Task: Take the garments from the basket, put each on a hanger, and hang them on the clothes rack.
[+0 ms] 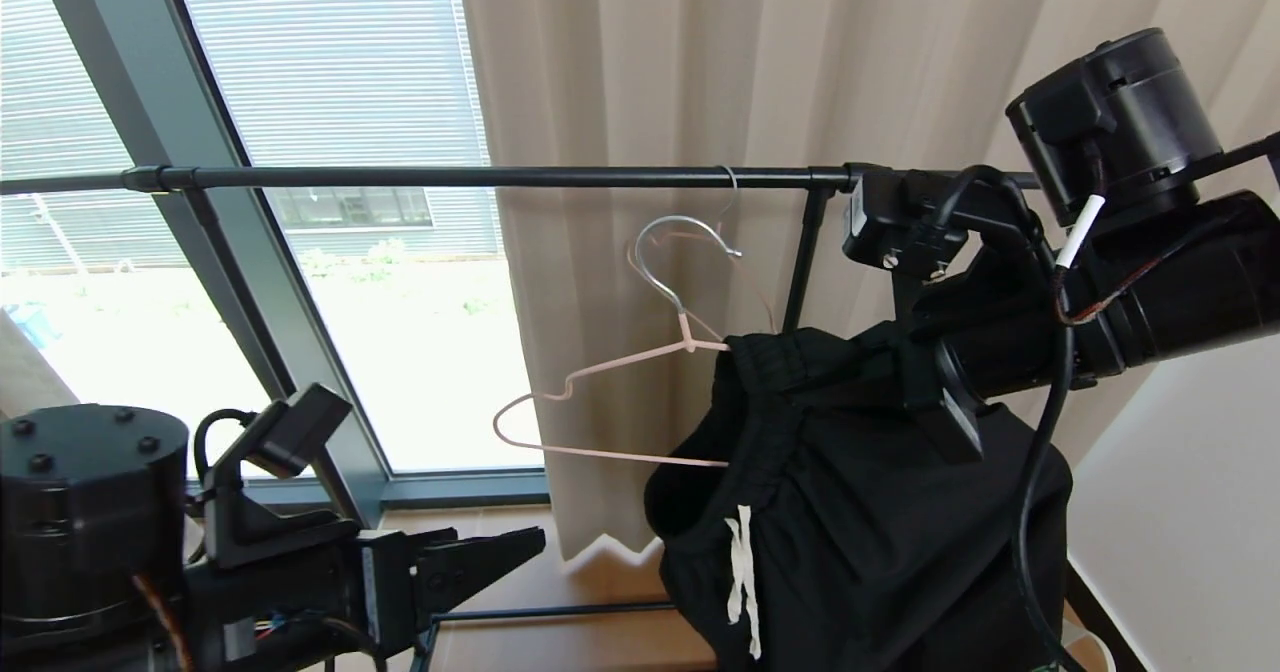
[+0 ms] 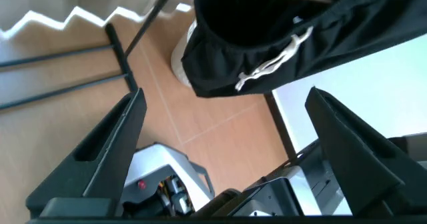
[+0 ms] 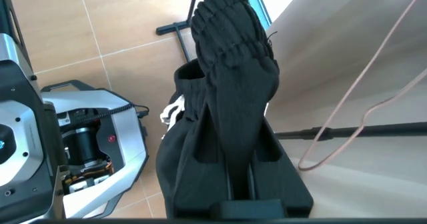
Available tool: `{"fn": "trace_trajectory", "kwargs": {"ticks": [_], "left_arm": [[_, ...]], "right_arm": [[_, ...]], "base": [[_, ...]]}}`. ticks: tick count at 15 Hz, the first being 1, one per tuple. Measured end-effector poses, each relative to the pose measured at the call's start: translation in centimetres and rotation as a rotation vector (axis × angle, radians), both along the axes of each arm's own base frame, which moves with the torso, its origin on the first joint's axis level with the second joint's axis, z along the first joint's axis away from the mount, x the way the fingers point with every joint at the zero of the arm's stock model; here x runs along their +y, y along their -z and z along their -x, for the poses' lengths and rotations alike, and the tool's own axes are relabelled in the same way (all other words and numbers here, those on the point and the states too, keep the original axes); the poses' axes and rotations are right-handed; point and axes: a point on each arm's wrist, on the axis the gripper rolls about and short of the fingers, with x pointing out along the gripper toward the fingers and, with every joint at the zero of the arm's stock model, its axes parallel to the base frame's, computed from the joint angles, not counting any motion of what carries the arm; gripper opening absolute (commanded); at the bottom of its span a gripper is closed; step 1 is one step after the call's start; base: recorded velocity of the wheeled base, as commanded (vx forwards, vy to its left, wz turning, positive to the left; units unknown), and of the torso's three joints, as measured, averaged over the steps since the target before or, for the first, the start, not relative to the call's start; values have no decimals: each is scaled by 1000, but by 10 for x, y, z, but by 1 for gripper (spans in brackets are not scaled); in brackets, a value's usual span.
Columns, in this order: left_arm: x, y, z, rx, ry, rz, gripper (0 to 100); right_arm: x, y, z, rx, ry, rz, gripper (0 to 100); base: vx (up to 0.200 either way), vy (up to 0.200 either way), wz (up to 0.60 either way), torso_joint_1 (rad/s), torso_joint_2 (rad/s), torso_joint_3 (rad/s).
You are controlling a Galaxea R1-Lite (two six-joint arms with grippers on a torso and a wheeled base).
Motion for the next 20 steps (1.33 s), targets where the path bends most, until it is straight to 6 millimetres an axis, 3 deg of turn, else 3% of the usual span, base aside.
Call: {"fn": "trace_trajectory", "kwargs": {"ticks": [4, 8, 13, 20], "left_arm": [[-34, 25, -19, 98, 26, -94, 100], [-55, 36, -41, 133, 12, -108, 100], [-73, 45, -63, 96, -12, -96, 100], [-83, 66, -75, 76, -37, -149, 100]], "right_arm": [[-7, -4, 12, -11, -2, -7, 0], [-4, -6, 24, 6, -15, -23, 0], [6, -11, 30, -14, -38, -63, 0], [2, -19, 39, -40, -52, -86, 0]], "base": [[0, 0, 0, 0, 0, 0], [0, 0, 0, 0, 0, 0], [0, 0, 0, 0, 0, 0], [0, 0, 0, 0, 0, 0]]}}
